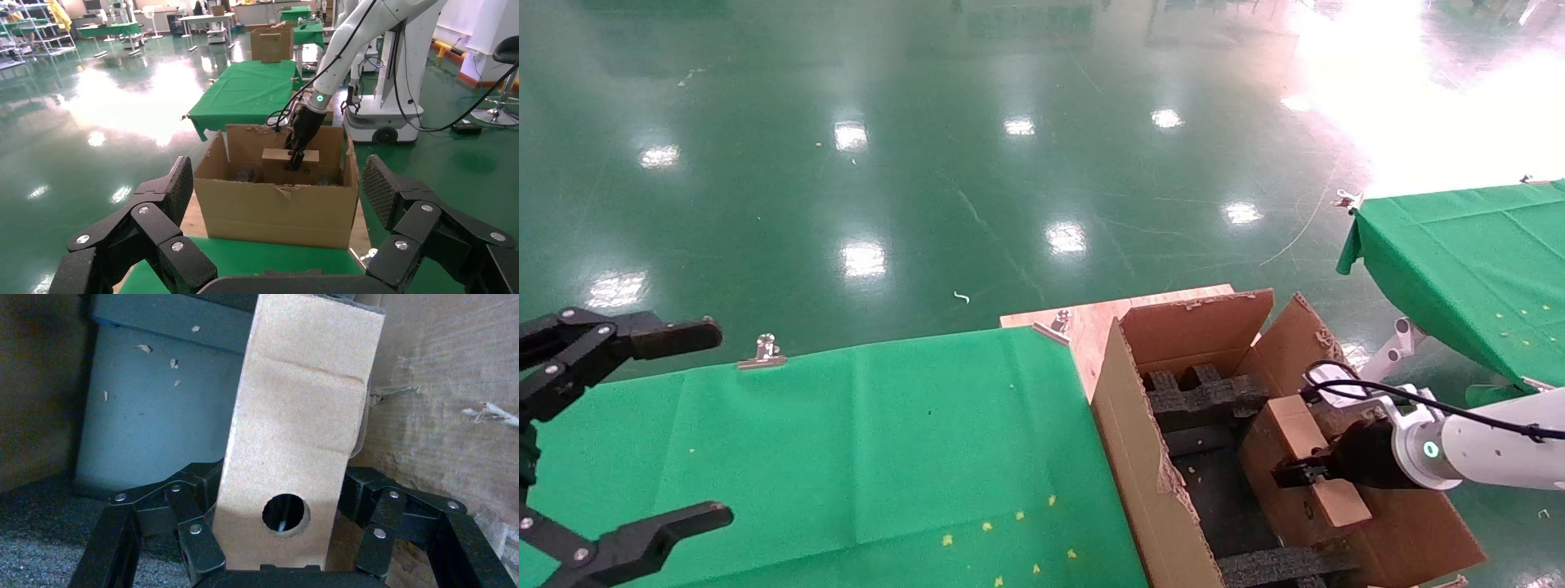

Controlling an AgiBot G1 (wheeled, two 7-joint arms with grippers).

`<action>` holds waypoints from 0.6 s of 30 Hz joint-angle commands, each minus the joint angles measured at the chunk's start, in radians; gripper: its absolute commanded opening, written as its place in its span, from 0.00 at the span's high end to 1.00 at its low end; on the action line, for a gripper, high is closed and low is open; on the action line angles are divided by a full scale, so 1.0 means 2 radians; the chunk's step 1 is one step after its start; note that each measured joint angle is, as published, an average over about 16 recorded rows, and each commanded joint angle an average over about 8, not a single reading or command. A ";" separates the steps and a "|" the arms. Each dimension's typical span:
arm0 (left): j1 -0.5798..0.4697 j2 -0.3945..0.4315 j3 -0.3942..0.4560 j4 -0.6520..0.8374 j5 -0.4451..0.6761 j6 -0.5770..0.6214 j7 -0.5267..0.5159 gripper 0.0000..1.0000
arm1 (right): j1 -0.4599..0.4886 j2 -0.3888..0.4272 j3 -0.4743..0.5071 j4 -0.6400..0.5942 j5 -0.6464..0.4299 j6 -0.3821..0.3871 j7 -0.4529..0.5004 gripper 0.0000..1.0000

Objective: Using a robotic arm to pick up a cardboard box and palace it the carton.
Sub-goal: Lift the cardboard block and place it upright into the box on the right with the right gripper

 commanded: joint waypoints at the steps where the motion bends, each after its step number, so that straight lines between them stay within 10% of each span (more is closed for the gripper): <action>1: 0.000 0.000 0.000 0.000 0.000 0.000 0.000 0.00 | 0.000 0.000 -0.001 0.001 0.000 0.000 0.002 0.00; 18: 0.000 0.000 0.000 0.000 0.000 0.000 0.000 0.00 | 0.021 0.010 -0.004 0.016 -0.016 -0.003 0.003 0.00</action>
